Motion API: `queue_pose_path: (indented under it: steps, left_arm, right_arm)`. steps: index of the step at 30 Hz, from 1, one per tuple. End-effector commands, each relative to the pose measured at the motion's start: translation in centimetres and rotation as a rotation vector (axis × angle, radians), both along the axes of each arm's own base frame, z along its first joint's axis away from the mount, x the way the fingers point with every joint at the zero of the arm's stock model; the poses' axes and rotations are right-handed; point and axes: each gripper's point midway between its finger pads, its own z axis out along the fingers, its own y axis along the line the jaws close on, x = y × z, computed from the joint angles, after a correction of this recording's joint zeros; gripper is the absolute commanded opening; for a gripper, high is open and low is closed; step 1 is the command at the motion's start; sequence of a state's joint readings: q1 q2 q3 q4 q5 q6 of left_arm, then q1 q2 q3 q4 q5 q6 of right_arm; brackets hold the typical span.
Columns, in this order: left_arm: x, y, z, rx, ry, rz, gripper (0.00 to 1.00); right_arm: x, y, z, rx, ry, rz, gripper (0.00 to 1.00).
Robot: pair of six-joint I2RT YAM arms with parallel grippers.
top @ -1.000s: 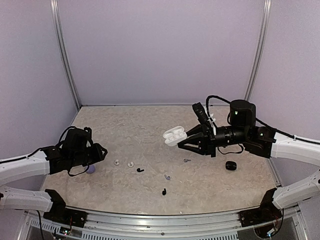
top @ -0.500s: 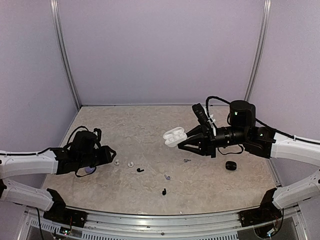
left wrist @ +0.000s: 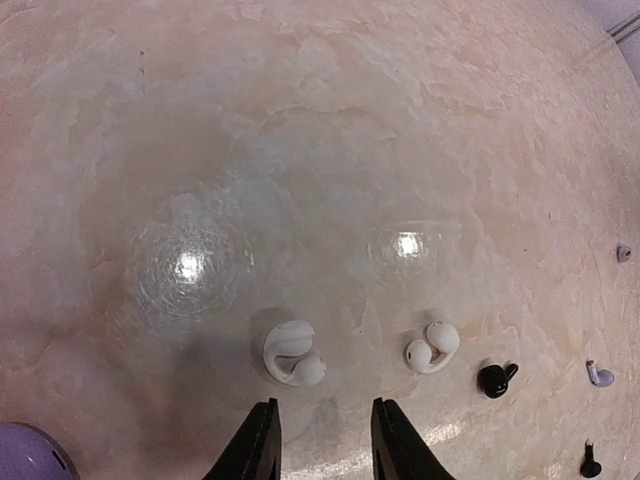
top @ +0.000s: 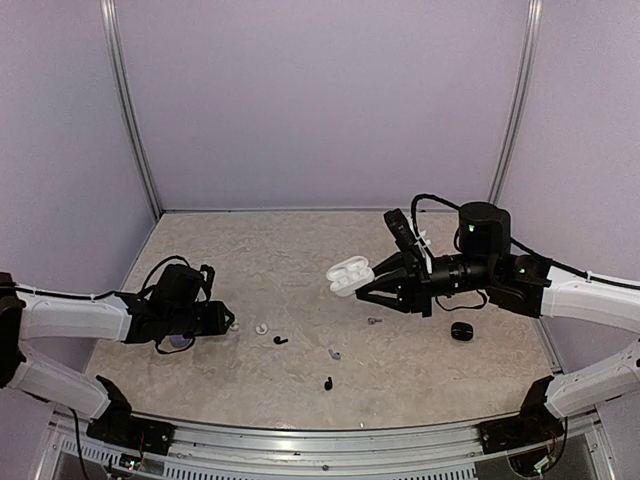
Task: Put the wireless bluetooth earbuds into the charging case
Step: Pick up the left earbud from the center of the board.
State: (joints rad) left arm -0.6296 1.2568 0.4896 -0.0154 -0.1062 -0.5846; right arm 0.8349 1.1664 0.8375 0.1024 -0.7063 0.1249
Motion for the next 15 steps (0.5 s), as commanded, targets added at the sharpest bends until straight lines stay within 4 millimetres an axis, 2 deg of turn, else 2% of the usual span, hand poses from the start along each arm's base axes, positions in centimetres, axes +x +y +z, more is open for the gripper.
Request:
queue_pose_path:
  steps: [1,8,15]
  left_arm:
    - [1.1,-0.7,0.1,0.001,0.000,-0.032,0.32]
    - [1.4,0.5,-1.5,0.013,0.045,0.037,0.28]
    - [1.7,0.4,-2.5,0.036,0.067,0.036,0.27]
  right_arm:
    - [-0.2,-0.6,0.8,0.020,-0.013,-0.001,0.00]
    - [-0.3,-0.7,0.7,0.016,-0.011,-0.003,0.00]
    - [-0.2,-0.7,0.7,0.015,-0.015,-0.004,0.00]
